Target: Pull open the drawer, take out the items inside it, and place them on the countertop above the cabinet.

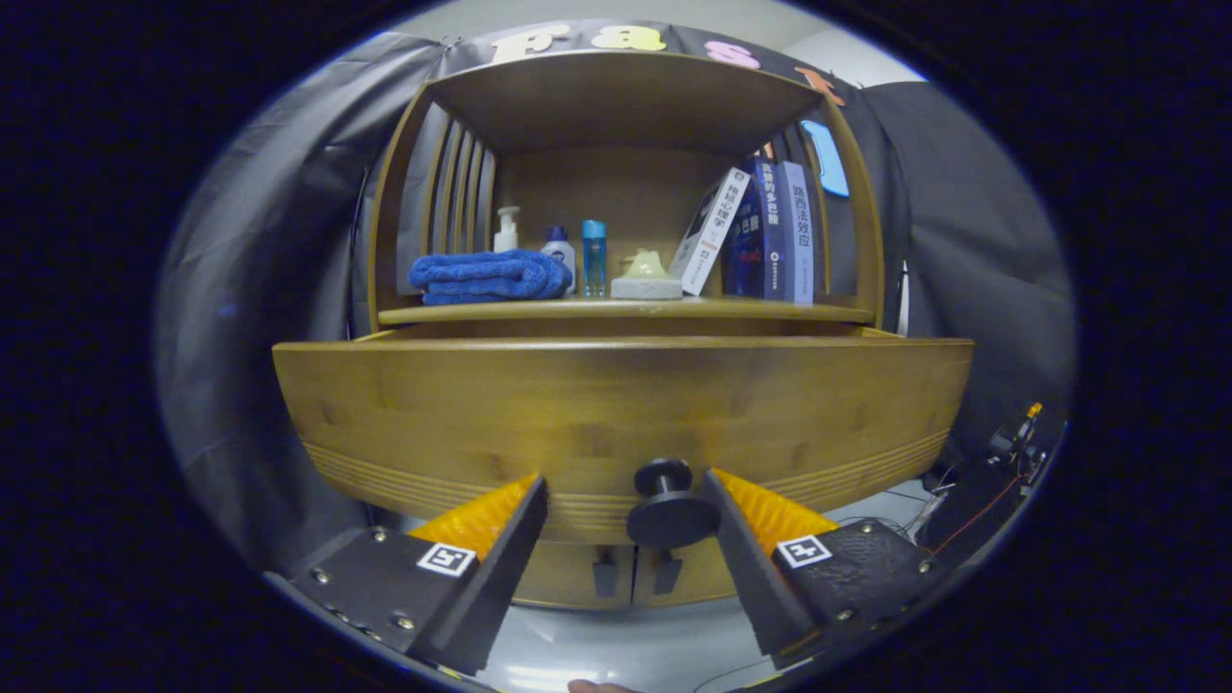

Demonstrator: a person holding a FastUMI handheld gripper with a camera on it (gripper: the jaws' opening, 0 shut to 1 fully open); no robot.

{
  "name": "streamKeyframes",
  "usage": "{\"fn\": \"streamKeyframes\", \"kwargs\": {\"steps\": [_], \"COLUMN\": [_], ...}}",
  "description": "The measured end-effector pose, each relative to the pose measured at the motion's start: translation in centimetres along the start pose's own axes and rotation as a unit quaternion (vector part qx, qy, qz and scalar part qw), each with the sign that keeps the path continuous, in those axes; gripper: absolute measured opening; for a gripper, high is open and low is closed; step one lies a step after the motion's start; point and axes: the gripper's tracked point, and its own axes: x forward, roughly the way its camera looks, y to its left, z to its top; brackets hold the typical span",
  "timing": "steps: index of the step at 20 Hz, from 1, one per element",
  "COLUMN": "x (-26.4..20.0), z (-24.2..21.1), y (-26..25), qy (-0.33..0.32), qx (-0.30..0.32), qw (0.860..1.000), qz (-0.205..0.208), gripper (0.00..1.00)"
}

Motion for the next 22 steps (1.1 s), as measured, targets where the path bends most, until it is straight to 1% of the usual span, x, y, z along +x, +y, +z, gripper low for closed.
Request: {"fn": "streamKeyframes", "kwargs": {"steps": [22], "x": [8.9], "z": [1.6], "y": [0.6], "qy": [0.025], "qx": [-0.002], "qw": [1.000], "qz": [0.000], "gripper": [0.98]}}
